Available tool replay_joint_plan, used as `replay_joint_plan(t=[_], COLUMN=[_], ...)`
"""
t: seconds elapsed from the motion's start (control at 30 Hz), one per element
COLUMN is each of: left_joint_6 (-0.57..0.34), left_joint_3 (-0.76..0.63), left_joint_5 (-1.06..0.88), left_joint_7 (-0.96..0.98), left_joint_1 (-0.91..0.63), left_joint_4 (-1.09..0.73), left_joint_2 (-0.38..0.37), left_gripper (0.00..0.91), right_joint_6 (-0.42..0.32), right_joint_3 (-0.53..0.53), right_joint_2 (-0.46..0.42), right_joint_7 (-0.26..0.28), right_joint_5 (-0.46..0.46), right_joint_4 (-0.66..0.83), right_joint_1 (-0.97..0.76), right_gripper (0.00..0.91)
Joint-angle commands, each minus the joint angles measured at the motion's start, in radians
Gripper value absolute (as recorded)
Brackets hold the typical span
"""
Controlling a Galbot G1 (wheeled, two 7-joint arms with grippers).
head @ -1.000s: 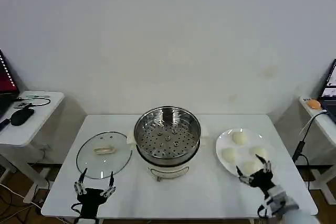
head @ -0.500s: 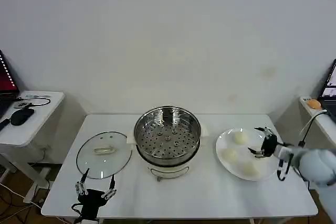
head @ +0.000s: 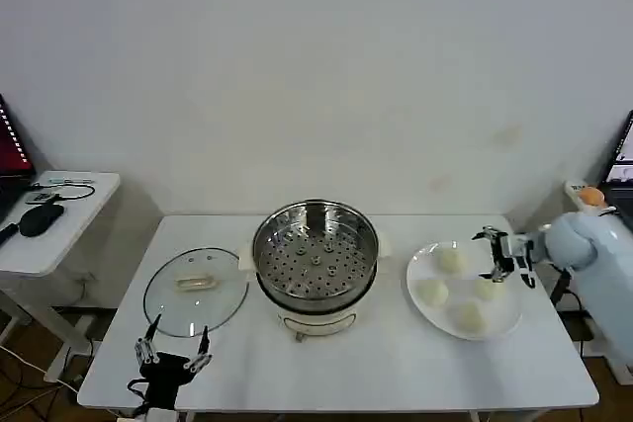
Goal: Take steamed baozi put them in steamer then cover it.
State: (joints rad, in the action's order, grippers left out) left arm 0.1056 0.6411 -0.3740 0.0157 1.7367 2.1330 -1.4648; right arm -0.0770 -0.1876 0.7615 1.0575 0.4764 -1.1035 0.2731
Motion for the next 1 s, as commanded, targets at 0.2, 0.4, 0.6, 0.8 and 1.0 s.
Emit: replay_joint_plan(t=[0.2, 0.4, 0.6, 0.8, 1.0], left_joint_6=[-0.002, -0.007, -0.019, -0.021, -0.02], left_joint_3=[0.036, 0.048, 0.047, 0.048, 0.053], left_joint_5=[0.01, 0.018, 0.044, 0.039, 0.038], left_joint_7=[-0.012, -0.014, -0.023, -0.021, -0.022], left_joint_1=[-0.003, 0.004, 0.013, 0.017, 0.019], left_joint_4=[0.0, 0.0, 0.006, 0.003, 0.008], left_joint_2=[0.006, 0.009, 0.009, 0.006, 0.006], left_gripper=[0.907, 0.907, 0.907, 0.907, 0.907], right_joint_6=[-0.037, -0.034, -0.029, -0.03, -0.025], right_joint_3=[-0.172, -0.18, -0.174, -0.151, -0.155], right_joint_2=[0.198, 0.233, 0.249, 0.277, 0.278], right_joint_7=[0.009, 0.001, -0.034, -0.056, -0.049], right_joint_5=[0.084, 0.092, 0.107, 0.146, 0.165], right_joint_4=[0.338, 0.355, 0.38, 0.427, 0.434], right_joint_1=[-0.203, -0.188, -0.177, -0.176, -0.18], right_gripper=[0.907, 0.907, 0.907, 0.907, 0.907])
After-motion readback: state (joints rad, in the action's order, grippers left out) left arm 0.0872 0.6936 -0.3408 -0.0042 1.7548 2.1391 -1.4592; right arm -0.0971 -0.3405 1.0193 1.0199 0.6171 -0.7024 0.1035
